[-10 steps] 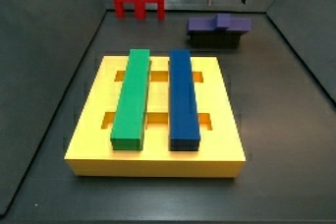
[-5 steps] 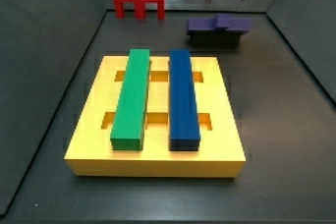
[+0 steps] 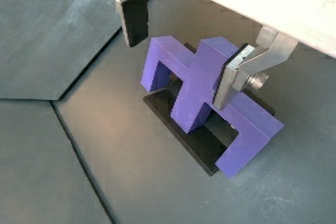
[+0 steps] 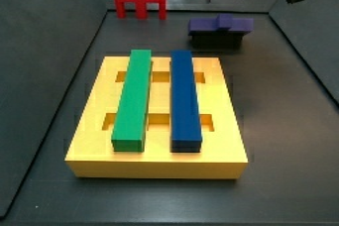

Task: Pick up the purple object. Move up. Place the purple object on the fixture. Regrasp the purple object. Move to above the board. Insert the purple object.
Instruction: Regrasp the purple object.

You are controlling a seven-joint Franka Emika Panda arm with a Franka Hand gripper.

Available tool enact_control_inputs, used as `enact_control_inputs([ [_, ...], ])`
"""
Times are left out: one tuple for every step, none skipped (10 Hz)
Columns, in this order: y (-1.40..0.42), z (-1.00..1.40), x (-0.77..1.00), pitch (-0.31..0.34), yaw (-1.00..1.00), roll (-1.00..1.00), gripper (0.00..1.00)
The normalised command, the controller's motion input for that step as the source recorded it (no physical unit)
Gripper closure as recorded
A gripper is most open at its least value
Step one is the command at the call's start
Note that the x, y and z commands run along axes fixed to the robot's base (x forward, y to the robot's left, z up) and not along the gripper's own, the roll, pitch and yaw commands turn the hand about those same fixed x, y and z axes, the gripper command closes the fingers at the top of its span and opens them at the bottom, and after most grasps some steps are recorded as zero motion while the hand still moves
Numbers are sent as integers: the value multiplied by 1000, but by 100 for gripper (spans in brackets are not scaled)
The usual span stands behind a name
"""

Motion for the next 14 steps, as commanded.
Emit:
enact_control_inputs([
  [6, 0, 0, 0, 0, -14, 0],
  [-63, -51, 0, 23, -3, 94, 0],
  [-306, -20, 54, 146, -91, 489, 0],
  [-391, 0, 106, 246, -137, 700, 0],
  [-417, -34, 160, 303, -163, 757, 0],
  [-294, -246, 131, 297, -100, 597, 0],
  [-246, -243, 100, 226, 0, 389, 0],
  [-223, -303, 129, 246, 0, 366, 0],
  [-243, -226, 131, 249, 0, 420, 0],
  [-243, -126, 109, 249, 0, 480, 0],
  [-163, -180, 77, 157, 0, 306, 0],
  [-131, -160, 40, 40, 29, 254, 0],
  [-157, -89, 26, 0, 117, 340, 0],
  [-60, -117, 146, 63, 194, 160, 0],
])
